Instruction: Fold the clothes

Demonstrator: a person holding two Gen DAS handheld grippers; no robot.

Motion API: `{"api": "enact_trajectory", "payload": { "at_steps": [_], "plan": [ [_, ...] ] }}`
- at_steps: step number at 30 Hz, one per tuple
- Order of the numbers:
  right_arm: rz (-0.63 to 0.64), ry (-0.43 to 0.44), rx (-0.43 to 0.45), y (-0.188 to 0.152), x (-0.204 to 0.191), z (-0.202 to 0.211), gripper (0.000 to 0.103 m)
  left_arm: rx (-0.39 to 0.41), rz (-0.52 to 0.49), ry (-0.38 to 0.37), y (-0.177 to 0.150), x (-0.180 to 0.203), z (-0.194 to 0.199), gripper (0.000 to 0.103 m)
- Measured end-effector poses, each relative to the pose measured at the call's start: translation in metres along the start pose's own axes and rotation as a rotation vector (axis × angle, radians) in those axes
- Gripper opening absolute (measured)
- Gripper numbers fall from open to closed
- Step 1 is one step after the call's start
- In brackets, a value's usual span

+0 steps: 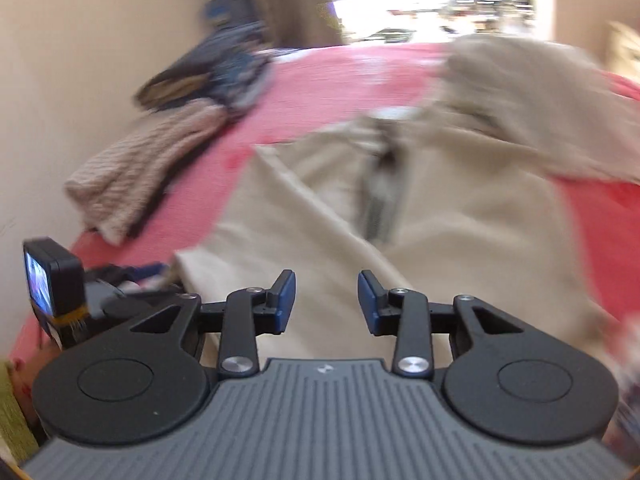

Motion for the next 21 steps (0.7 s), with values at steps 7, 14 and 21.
{"api": "enact_trajectory", "payload": {
  "at_steps": [7, 14, 21],
  "plan": [
    [-0.008, 0.104, -0.065, 0.078, -0.033, -0.130, 0.034, 0.019, 0.355, -0.157, -0.011, -0.049, -0.010, 0.042],
    [0.031, 0.128, -0.112, 0.115, -0.044, -0.216, 0.047, 0.007, 0.637, -0.325, -0.026, -0.084, -0.021, 0.041],
    [0.128, 0.197, -0.150, 0.117, -0.064, -0.236, 0.006, 0.000, 0.716, -0.341, -0.033, -0.090, -0.020, 0.034]
  ]
}}
Point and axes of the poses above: each gripper's, at about its wrist camera, not at the fingertips, and z roughly against the way its jaws point, x to its right, y to its top, the point moved 1 cm from there along -z, roughly the way its jaws point, and after that the axes turned 1 degree about -z, right-handed, at the moved point
